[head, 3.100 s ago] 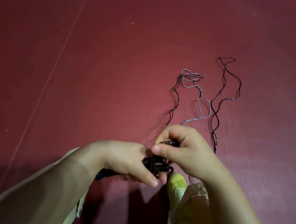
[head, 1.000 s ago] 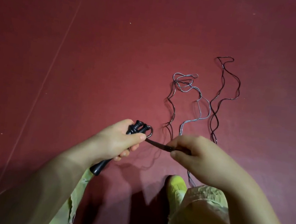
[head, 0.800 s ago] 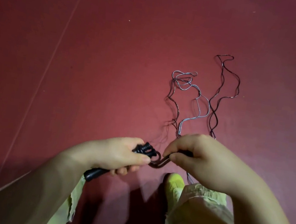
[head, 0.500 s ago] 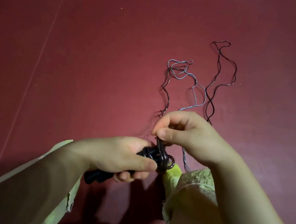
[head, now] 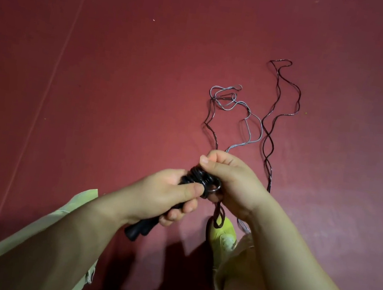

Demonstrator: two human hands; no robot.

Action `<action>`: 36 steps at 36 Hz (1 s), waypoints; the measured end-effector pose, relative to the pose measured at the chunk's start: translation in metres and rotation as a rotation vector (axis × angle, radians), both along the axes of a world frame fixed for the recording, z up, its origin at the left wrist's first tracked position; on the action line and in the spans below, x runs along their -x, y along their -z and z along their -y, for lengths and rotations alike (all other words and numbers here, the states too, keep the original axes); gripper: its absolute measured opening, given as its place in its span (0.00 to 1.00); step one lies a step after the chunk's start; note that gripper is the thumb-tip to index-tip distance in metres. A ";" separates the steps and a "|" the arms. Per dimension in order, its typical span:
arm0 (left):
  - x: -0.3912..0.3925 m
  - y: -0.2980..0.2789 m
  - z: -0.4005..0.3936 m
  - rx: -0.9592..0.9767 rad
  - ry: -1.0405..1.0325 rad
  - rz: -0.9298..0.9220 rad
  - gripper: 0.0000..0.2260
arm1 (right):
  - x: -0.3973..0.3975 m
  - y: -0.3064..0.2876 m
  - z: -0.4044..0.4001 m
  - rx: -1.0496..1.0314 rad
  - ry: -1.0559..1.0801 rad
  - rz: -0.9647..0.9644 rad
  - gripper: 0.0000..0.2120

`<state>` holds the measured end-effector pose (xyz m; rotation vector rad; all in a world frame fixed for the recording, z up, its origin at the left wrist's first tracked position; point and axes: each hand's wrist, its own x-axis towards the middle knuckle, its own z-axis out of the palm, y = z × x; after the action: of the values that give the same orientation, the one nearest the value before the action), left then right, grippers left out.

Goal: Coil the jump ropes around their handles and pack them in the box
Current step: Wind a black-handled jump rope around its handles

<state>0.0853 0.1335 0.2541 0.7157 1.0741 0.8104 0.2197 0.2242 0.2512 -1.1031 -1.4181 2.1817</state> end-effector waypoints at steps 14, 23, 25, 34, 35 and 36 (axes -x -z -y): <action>0.029 -0.001 -0.007 -0.013 -0.258 -0.005 0.20 | 0.012 0.005 0.013 -0.193 -0.058 0.032 0.12; 0.036 -0.004 -0.006 0.057 -0.369 0.108 0.17 | 0.042 0.010 0.030 -0.391 0.220 0.181 0.12; 0.037 -0.005 -0.004 0.133 -0.363 0.175 0.18 | 0.040 0.007 0.027 -0.416 0.222 0.186 0.13; 0.041 -0.002 0.004 0.273 -0.164 0.326 0.25 | 0.019 -0.002 0.016 -0.191 0.418 0.061 0.14; 0.038 -0.004 0.001 0.286 -0.173 0.307 0.23 | 0.019 -0.002 0.017 -0.176 0.433 0.048 0.15; 0.035 -0.006 -0.001 0.298 -0.178 0.292 0.21 | 0.020 -0.001 0.017 -0.163 0.446 0.038 0.15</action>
<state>0.0505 0.1344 0.2602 0.2430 0.9735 0.8531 0.2000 0.2068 0.2521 -1.2621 -1.1983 1.7124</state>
